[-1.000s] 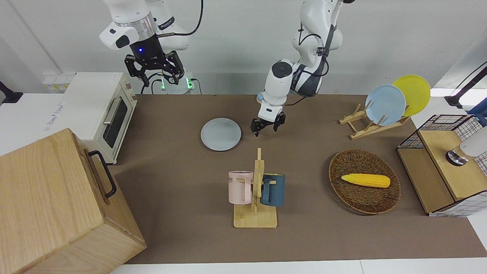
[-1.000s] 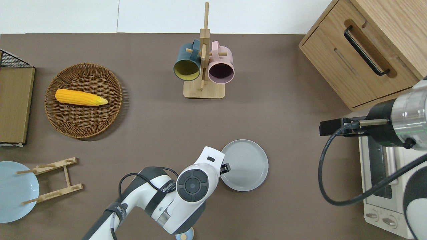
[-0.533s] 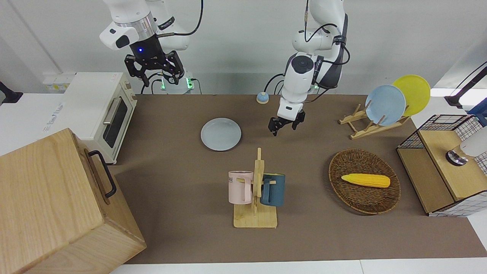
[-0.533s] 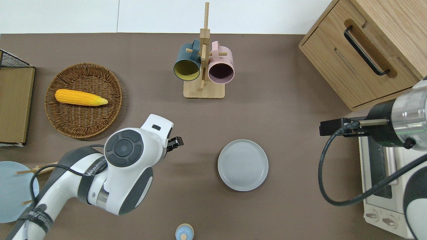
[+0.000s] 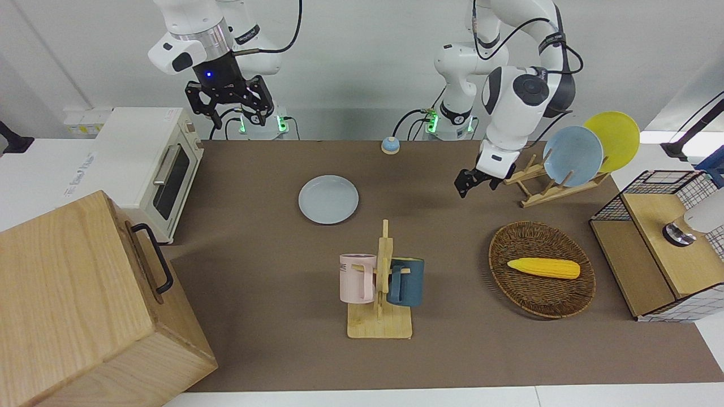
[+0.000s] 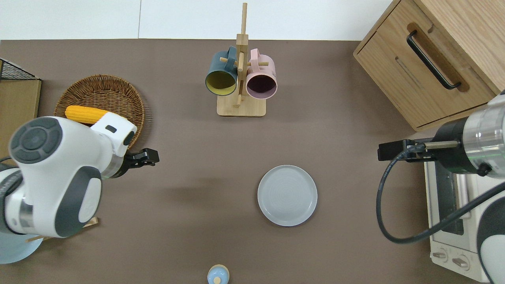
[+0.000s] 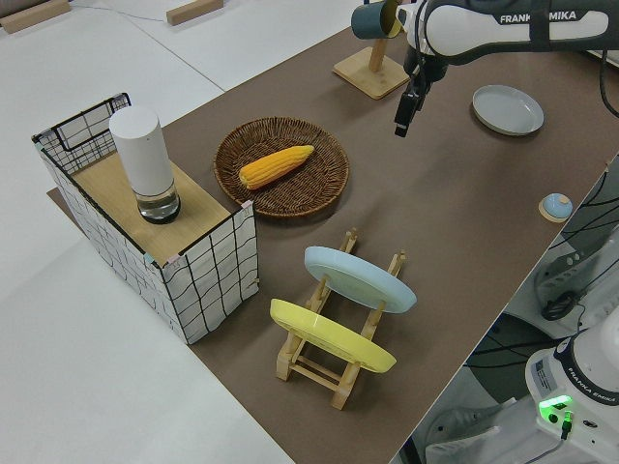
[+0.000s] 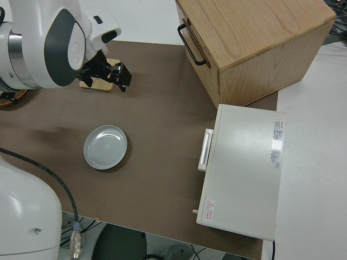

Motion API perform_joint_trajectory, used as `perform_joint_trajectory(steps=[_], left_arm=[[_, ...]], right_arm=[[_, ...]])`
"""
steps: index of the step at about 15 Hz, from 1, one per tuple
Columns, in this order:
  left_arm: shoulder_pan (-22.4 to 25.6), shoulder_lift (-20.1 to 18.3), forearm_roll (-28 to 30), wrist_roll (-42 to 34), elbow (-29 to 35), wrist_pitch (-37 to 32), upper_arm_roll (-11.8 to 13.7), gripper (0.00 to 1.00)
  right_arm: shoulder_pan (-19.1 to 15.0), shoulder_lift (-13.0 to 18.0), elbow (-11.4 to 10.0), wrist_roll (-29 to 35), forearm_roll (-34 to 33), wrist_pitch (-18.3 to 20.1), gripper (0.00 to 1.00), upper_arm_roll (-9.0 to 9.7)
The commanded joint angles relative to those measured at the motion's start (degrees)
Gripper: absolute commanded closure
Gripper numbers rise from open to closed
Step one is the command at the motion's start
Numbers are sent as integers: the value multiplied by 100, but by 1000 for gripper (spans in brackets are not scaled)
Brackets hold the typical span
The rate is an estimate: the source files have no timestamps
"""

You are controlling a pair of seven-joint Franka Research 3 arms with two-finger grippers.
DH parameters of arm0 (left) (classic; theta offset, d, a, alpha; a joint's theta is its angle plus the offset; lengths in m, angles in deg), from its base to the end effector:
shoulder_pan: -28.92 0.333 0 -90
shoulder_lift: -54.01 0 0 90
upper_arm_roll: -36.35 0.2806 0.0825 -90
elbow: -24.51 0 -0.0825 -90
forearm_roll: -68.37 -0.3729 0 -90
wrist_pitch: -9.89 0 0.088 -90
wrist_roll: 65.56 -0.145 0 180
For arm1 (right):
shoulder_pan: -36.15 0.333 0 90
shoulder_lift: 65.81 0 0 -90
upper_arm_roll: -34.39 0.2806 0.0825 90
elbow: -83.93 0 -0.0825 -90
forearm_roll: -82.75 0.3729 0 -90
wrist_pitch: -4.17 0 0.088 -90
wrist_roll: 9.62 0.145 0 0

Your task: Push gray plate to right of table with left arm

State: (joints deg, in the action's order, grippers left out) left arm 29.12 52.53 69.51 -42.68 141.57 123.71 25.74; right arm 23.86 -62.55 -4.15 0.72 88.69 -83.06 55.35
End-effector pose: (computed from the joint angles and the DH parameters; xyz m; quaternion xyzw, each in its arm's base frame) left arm 0.5216 -0.0980 0.3812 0.9935 0.1128 -0.0168 0.0019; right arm 0.5162 0.0993 0.5910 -0.9989 0.0111 -0.0120 0.0441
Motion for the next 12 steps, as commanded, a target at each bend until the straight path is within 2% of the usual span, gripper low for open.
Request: perform_joint_trajectory(steps=[1,6,12], left_arm=[[-459,-79,88,-406,-604,-720,638,7],[-371,-422,36,-917,-983,-1301,1007,7],[-125,-387,-87,-1092,-2195,-2495,928,7]], right_arm=[[-37,-27,81,12,92,40,5,23],[-37,-36,81,12,92,40,5,23],[-37,-36,81,12,92,40,5,23]])
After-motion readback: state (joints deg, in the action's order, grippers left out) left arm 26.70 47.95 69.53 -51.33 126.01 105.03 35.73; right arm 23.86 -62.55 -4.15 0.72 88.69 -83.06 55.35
